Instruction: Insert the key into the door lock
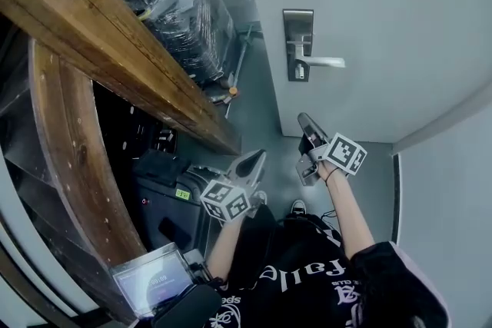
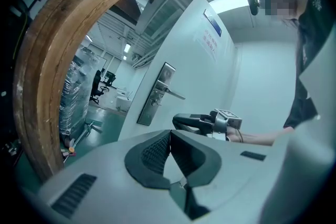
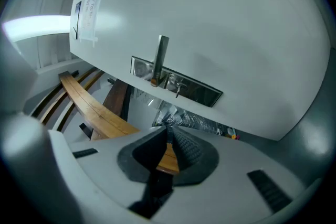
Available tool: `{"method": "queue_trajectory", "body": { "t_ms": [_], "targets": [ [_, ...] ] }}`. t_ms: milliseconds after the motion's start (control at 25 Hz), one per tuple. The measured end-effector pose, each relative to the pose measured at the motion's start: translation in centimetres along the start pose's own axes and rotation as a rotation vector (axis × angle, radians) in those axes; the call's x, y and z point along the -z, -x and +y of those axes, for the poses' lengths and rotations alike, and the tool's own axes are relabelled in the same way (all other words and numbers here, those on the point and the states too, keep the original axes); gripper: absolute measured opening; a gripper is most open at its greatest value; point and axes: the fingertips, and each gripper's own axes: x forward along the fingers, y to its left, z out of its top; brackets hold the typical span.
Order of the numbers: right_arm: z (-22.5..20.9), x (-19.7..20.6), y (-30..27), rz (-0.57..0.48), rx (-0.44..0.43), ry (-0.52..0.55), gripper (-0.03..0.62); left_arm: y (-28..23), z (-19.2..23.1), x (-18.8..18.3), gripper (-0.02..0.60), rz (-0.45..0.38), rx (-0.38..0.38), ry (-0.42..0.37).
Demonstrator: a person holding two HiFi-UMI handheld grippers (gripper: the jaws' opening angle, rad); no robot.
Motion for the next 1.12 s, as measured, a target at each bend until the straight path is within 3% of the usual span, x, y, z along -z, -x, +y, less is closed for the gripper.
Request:
{"method": "queue_trajectory", "body": {
  "t_ms": [240,480,760,960,1120],
  "targets": [
    [1.6,2.0,3.7,0.037,-0.002,0.023,0.038,2.2,-2.3,1.9,0.005,0.014,-0.023,0.022],
    [4.4,5.2,7.0,0.045,-0.025,0.069,0.037,4.5,-4.0,2.2,0.005,-0.001,0.006,0.006],
    [7.0,13.2,13.2,0.033,0.018,0.069,0.037,11.1,-7.3,3.0,0.005,-0.029,0.069,-0.016],
    [9.4,19.2,17.7,-0.003,0.020,0.085,0.037,16.9,-8.9,5.4,0.005,-0.005,0.104,-0.038],
    [9.0,24.2,23.3,0.013,0.137,0.084,0.037,21.4,-10.7,8.9,0.005,0.027,0.120,0.007]
  ]
}}
